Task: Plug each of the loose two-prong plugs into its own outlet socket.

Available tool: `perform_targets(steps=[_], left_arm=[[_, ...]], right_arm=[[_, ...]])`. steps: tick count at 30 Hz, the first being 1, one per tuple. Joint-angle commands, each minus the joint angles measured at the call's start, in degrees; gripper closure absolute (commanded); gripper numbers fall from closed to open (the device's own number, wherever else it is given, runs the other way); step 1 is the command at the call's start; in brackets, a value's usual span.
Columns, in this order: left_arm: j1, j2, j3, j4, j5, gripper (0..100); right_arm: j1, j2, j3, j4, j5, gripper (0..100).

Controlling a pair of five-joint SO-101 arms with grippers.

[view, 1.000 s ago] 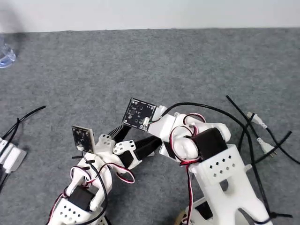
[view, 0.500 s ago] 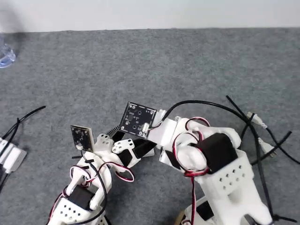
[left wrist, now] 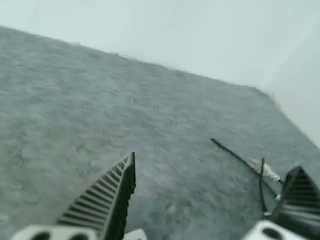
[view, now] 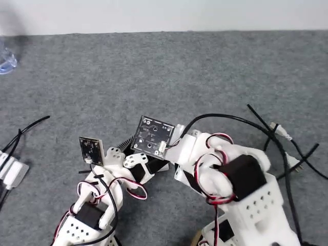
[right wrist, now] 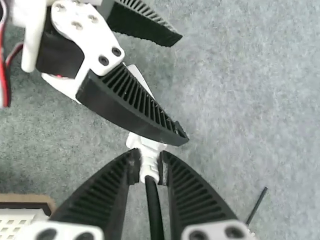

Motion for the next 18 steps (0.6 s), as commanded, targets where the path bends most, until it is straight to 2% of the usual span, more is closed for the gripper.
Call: perform_targets(steps=[1, 10, 14, 18], left_arm=[[-0.1, -0.7, -0.4, 0.0, 0.0, 57], [-0.2, -0.7, -0.4, 0.0, 0.0, 57], [-1.3, -0.7, -0.4, 0.3, 0.2, 57], [-9.1, -0.7, -0.4, 3.8, 0.1, 57]], right_arm=[[3.8, -1.1, 3.4, -6.1, 0.9, 99.1], [14.6, -0.7, 13.1, -15.5, 9.9, 99.1], [14.3, -0.7, 12.7, -16.6, 12.8, 99.1], [9.8, -0.5, 12.0, -16.9, 16.5, 99.1]])
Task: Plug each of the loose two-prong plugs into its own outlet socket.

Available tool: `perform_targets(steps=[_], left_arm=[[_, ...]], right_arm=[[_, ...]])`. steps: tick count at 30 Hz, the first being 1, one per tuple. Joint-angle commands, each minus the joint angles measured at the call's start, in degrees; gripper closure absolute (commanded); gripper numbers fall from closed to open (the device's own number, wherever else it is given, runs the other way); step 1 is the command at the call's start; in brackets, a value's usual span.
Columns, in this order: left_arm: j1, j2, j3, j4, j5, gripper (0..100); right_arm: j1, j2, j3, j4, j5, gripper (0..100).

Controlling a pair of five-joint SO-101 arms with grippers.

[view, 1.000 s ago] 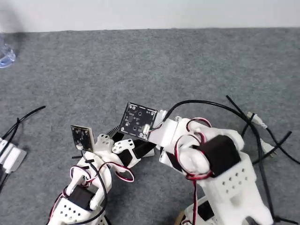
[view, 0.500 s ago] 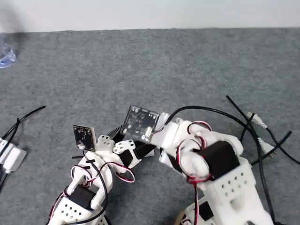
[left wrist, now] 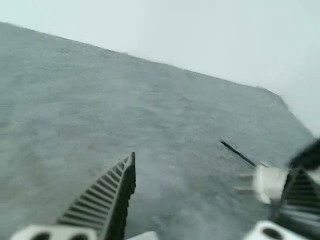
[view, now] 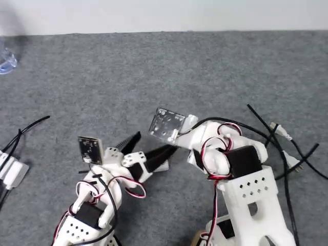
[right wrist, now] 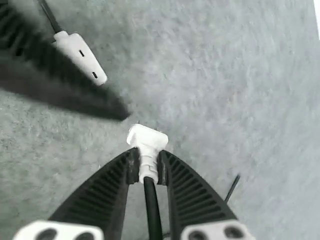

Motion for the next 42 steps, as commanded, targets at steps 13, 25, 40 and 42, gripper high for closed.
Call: perform_targets(steps=[13, 25, 40, 42], left_arm=[[-33.1, -0.7, -0.4, 20.9, -14.5, 57], [-33.1, -0.7, -0.4, 21.8, -18.0, 57], [-33.1, -0.7, -0.4, 21.8, -17.9, 57], [-33.1, -0.7, -0.4, 21.9, -17.9, 57]], right_arm=[[-9.3, 33.4, -28.5, 8.9, 10.5, 99.1], [-15.1, 51.2, -45.1, 21.4, 22.2, 99.1], [-14.7, 51.2, -34.1, 13.5, 31.5, 99.1], [-14.7, 51.2, -33.7, 12.1, 31.6, 99.1]])
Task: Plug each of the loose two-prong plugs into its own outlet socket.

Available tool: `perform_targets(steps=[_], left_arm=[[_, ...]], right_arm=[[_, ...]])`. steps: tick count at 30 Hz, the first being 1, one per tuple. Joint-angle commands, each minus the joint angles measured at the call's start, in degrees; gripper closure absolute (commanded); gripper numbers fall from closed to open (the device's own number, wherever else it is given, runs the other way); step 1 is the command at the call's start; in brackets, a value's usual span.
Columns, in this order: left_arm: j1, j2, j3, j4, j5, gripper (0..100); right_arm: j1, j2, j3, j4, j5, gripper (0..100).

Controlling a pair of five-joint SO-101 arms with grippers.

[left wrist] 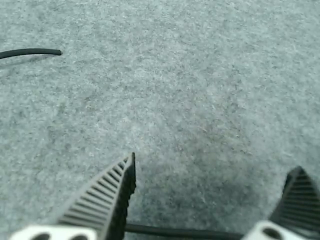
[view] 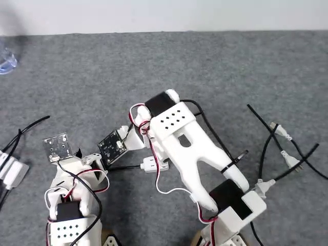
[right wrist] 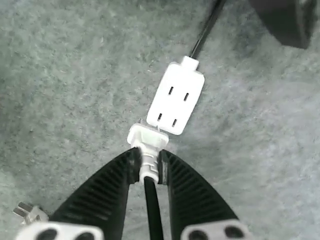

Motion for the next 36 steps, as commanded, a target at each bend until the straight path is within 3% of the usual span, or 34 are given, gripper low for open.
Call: perform_targets(steps=[1, 13, 36], left_arm=[[-0.3, -0.7, -0.4, 0.4, -0.5, 57], [-0.3, -0.7, -0.4, 0.4, -0.5, 57], [-0.3, -0.7, -0.4, 0.4, -0.5, 57]], right_arm=[[0.8, -0.3, 0.0, -2.9, 1.1, 99.1], [4.3, 0.2, 1.4, -4.5, 5.5, 99.1], [2.6, 0.3, 4.8, -9.6, 5.1, 99.0]])
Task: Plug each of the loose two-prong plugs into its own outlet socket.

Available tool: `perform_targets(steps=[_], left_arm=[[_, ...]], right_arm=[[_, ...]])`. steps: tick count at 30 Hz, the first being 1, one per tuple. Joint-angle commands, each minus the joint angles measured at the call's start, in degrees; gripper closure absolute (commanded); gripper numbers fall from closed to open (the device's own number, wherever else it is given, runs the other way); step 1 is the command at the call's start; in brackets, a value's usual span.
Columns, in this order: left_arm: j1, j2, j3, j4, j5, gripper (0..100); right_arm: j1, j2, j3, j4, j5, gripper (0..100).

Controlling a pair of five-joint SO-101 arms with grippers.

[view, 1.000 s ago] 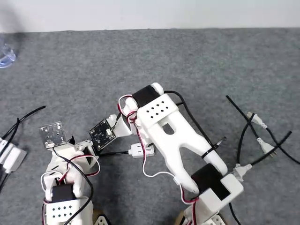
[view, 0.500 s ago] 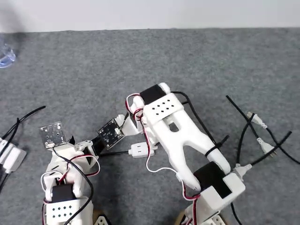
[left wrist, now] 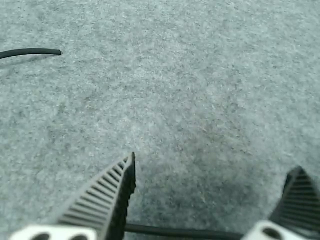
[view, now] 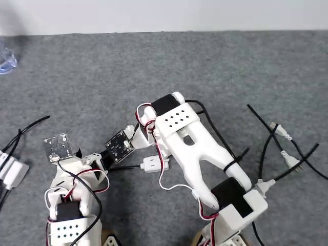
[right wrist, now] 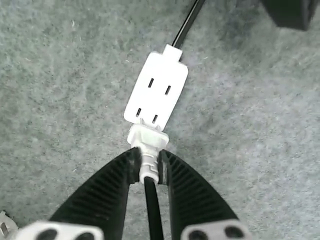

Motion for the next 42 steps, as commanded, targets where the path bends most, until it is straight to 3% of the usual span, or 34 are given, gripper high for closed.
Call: perform_targets(steps=[1, 32, 36, 39, 42], left_arm=[[-0.3, -0.7, -0.4, 0.4, -0.4, 57], [-0.3, -0.7, -0.4, 0.4, -0.4, 57], [-0.3, -0.7, -0.4, 0.4, -0.4, 57], [-0.3, -0.7, -0.4, 0.4, -0.4, 57], [-0.3, -0.7, -0.4, 0.4, -0.4, 57]], right_arm=[[-0.5, -0.2, -0.4, -1.4, 0.3, 99.0], [-2.8, -0.8, 17.5, -16.0, -1.6, 99.0], [-2.9, -2.8, 14.9, -15.8, -8.5, 98.6], [-2.9, -5.5, 14.0, -15.8, -11.6, 94.6], [-2.8, -9.4, 14.2, -15.8, -11.8, 83.0]])
